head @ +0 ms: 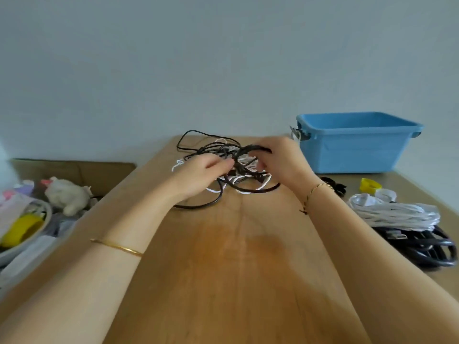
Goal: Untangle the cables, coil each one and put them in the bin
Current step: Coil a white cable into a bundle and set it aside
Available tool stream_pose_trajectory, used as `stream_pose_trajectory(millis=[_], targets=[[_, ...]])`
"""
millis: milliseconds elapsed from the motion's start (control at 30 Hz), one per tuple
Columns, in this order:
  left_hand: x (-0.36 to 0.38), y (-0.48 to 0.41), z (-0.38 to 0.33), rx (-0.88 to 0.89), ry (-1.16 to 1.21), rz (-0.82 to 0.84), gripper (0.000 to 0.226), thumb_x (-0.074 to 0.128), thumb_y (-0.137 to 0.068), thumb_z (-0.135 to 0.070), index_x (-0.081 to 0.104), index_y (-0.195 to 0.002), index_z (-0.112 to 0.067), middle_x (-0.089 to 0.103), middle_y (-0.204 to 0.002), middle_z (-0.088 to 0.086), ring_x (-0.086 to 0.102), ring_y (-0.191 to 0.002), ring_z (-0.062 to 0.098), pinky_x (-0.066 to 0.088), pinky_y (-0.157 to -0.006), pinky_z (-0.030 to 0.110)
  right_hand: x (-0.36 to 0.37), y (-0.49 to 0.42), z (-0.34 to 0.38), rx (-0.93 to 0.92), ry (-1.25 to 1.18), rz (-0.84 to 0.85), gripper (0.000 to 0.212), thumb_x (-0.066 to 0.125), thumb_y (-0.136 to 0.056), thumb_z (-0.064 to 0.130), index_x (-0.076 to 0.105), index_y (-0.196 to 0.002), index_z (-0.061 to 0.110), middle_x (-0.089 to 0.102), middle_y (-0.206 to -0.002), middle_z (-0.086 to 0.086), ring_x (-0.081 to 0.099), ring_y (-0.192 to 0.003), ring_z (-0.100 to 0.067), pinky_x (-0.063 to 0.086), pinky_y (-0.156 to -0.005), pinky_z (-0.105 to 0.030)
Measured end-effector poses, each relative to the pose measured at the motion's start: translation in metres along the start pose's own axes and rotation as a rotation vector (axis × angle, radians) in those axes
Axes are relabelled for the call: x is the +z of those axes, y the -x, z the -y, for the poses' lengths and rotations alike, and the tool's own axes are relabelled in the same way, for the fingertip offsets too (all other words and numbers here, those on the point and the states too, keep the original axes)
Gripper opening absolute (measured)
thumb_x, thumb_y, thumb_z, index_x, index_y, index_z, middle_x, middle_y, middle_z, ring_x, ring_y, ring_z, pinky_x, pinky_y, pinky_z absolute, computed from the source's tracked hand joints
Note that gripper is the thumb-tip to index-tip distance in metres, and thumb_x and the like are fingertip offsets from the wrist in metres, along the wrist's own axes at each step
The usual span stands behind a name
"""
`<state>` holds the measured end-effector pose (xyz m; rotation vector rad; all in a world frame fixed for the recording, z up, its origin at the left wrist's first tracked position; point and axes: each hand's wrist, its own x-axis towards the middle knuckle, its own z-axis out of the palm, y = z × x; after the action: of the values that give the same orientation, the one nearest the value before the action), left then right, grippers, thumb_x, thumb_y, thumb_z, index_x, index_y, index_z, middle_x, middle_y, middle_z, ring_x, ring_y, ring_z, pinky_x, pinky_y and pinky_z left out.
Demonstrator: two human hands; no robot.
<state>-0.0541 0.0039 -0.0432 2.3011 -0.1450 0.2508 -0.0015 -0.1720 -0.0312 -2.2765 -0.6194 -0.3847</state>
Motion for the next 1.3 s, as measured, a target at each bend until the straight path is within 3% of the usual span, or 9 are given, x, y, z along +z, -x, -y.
stream_pose_trajectory(millis=[100, 233, 333, 467, 633, 767, 900, 1067, 1300], targets=[[-0.014, -0.007, -0.002, 0.074, 0.094, -0.081, 0.017, 0.050, -0.099, -0.029, 0.061, -0.112, -0.025, 0.061, -0.101, -0.015, 0.058, -0.089, -0.005, 0.043, -0.078, 0.004, -0.006, -0.010, 0.009, -0.098, -0.173, -0.332, 0.027, 0.048, -0.088, 0.002, 0.070, -0.097, 0.015, 0.062, -0.071, 0.000, 0.055, -0.066, -0.008, 0.044, -0.068, -0.025], [-0.031, -0.025, 0.016, 0.011, -0.152, -0.204, 0.026, 0.061, -0.087, -0.039, 0.052, -0.107, -0.053, 0.055, -0.127, -0.013, 0.065, -0.083, 0.009, 0.050, -0.064, 0.025, -0.012, -0.017, 0.020, -0.180, -0.389, -0.523, 0.033, 0.044, -0.088, -0.002, 0.069, -0.102, 0.015, 0.061, -0.070, 0.001, 0.051, -0.062, -0.003, 0.044, -0.067, -0.020], [-0.031, -0.030, 0.018, -0.052, -0.162, -0.154, 0.054, 0.066, -0.085, -0.038, 0.043, -0.134, -0.039, 0.047, -0.138, -0.009, 0.052, -0.116, 0.009, 0.051, -0.086, 0.031, -0.015, -0.022, 0.031, -0.197, -0.551, -0.583, 0.034, 0.043, -0.087, -0.003, 0.068, -0.100, 0.017, 0.061, -0.069, 0.002, 0.050, -0.062, -0.007, 0.043, -0.064, -0.022], [-0.019, -0.031, 0.005, -0.072, -0.034, -0.096, 0.079, 0.068, -0.086, -0.033, 0.022, -0.150, -0.028, 0.036, -0.148, 0.004, 0.049, -0.123, 0.019, 0.042, -0.092, 0.031, -0.017, -0.027, 0.048, -0.265, -0.655, -0.516, 0.032, 0.042, -0.089, -0.004, 0.066, -0.098, 0.016, 0.063, -0.070, -0.004, 0.051, -0.060, -0.009, 0.042, -0.060, -0.020], [-0.011, -0.038, -0.018, -0.009, -0.149, -0.186, 0.086, 0.066, -0.088, -0.037, 0.011, -0.152, -0.018, 0.034, -0.151, 0.005, 0.039, -0.134, 0.021, 0.030, -0.102, 0.029, -0.028, -0.034, 0.072, -0.295, -0.915, -0.408, 0.029, 0.040, -0.093, -0.006, 0.064, -0.095, 0.011, 0.064, -0.066, -0.004, 0.053, -0.056, -0.009, 0.043, -0.053, -0.022], [-0.004, -0.051, -0.025, -0.073, -0.129, -0.200, 0.066, 0.062, -0.091, -0.038, 0.029, -0.144, -0.017, 0.060, -0.117, 0.004, 0.059, -0.098, 0.017, 0.038, -0.076, 0.023, -0.037, -0.039, 0.085, -0.280, -1.100, -0.329, 0.030, 0.040, -0.096, -0.003, 0.062, -0.090, 0.015, 0.065, -0.066, -0.007, 0.053, -0.053, -0.011, 0.042, -0.050, -0.021], [-0.008, -0.063, -0.020, -0.063, 0.014, -0.263, 0.010, 0.058, -0.093, -0.027, 0.053, -0.100, -0.021, 0.065, -0.092, 0.006, 0.058, -0.073, 0.014, 0.046, -0.061, 0.023, -0.046, -0.044, 0.082, -0.211, -1.236, -0.285, 0.026, 0.039, -0.098, 0.000, 0.060, -0.092, 0.015, 0.066, -0.063, -0.006, 0.053, -0.051, -0.012, 0.040, -0.047, -0.021], [-0.014, -0.064, -0.029, -0.033, 0.093, -0.108, 0.022, 0.061, -0.092, -0.027, 0.055, -0.112, -0.019, 0.063, -0.094, 0.004, 0.060, -0.074, 0.010, 0.051, -0.060, 0.020, -0.047, -0.041, 0.083, -0.114, -1.473, -0.137, 0.019, 0.039, -0.100, 0.006, 0.056, -0.095, 0.013, 0.067, -0.068, -0.007, 0.053, -0.051, -0.008, 0.042, -0.047, -0.018], [-0.035, -0.070, -0.029, -0.044, 0.376, -0.524, 0.015, 0.053, -0.098, -0.017, 0.058, -0.110, -0.011, 0.067, -0.088, 0.002, 0.070, -0.077, 0.019, 0.058, -0.079, 0.031, -0.048, -0.044, 0.061, 0.112, -1.496, -0.212, 0.018, 0.038, -0.101, 0.010, 0.053, -0.091, 0.014, 0.063, -0.068, -0.008, 0.047, -0.041, -0.005, 0.033, -0.038, -0.014]])
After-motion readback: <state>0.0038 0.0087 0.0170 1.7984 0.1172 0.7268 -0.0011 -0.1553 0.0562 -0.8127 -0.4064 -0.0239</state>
